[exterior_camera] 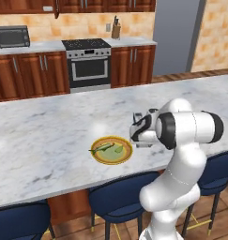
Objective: Retrieve the tupperware and aluminum foil from the cabinet and place them on the dining counter near the plate with lemon wedge and fish to prepare for storing leftovers.
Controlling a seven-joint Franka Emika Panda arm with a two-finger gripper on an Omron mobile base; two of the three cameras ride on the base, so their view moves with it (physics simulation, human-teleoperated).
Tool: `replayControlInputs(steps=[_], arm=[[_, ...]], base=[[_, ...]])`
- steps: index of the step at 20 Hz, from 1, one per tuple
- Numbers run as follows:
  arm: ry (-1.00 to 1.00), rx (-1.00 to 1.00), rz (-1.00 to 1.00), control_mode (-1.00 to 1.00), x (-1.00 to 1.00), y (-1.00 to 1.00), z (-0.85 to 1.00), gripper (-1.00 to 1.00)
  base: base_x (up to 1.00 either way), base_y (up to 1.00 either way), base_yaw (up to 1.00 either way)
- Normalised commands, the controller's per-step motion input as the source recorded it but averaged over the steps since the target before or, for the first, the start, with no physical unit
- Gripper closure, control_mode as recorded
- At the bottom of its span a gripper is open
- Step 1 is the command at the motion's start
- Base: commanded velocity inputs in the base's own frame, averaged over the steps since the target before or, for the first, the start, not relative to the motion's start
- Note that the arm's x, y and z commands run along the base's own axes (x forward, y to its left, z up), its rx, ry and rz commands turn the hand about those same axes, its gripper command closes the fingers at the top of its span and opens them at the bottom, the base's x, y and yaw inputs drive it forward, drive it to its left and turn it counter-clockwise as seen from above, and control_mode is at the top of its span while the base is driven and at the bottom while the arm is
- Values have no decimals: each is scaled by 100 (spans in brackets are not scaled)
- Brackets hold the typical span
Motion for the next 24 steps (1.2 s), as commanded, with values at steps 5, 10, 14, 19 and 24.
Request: replayControlInputs(steps=[5,10,14,19,24], arm=[[10,-11,15,-100,-34,1,3,-100],[-26,-11,11,-100,-100,5,98,-100],[-38,-11,8,-100,-100,9,98,-100],[-49,-1,2,-100,-100,0,100,-100],[-42,0,1,-100,-99,0,99,-100]], base=[[0,0,0],[0,0,0],[0,0,0],[0,0,0],[0,0,0]])
